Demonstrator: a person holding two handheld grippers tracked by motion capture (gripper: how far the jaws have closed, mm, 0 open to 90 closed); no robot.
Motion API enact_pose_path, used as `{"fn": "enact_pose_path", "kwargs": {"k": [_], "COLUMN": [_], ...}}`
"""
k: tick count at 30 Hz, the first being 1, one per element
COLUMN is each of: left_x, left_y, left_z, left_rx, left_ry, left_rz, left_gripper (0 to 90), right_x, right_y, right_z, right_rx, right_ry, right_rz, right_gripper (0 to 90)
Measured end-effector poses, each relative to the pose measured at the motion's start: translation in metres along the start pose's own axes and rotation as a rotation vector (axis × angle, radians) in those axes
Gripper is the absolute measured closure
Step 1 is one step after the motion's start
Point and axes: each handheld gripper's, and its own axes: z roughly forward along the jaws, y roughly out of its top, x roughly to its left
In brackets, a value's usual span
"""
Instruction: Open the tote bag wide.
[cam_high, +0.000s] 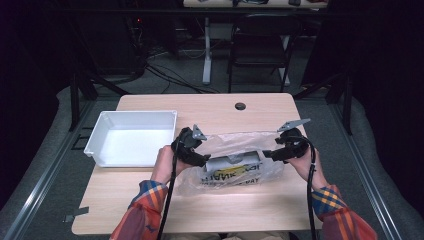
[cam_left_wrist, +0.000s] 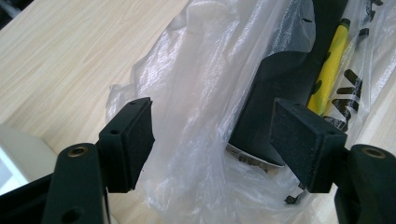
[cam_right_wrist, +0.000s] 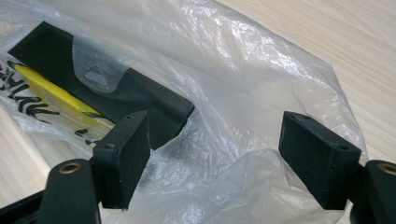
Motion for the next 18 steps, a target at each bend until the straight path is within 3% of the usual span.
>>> {"fn": "enact_pose_path", "kwargs": {"k": [11,15,17,18], "left_x": [-0.009,-0.012,-0.015,-0.015], "left_y": [0.007,0.008,0.008,0.008], "left_z": [0.012,0.012,0.011,0.011], "left_rx": [0.03,0.031,0.028,0.028], "left_ry": [-0.078,-0.115,-0.169,-0.169], "left_rz": [0.091,0.114,0.139,0.139], "left_gripper": [28.9,34.3,36.7,38.5], "right_x": [-0.001,-0.002,-0.001,-0.001], "right_y": [0.0,0.0,0.001,0.001], "right_z": [-0.006,-0.008,-0.009,-0.009], "right_rx": [0.041,0.041,0.039,0.037], "right_ry": [0.031,0.036,0.038,0.035], "right_rz": [-0.007,-0.012,-0.017,-0.02], "right_gripper": [23.7,24.0,24.4,24.6]}}
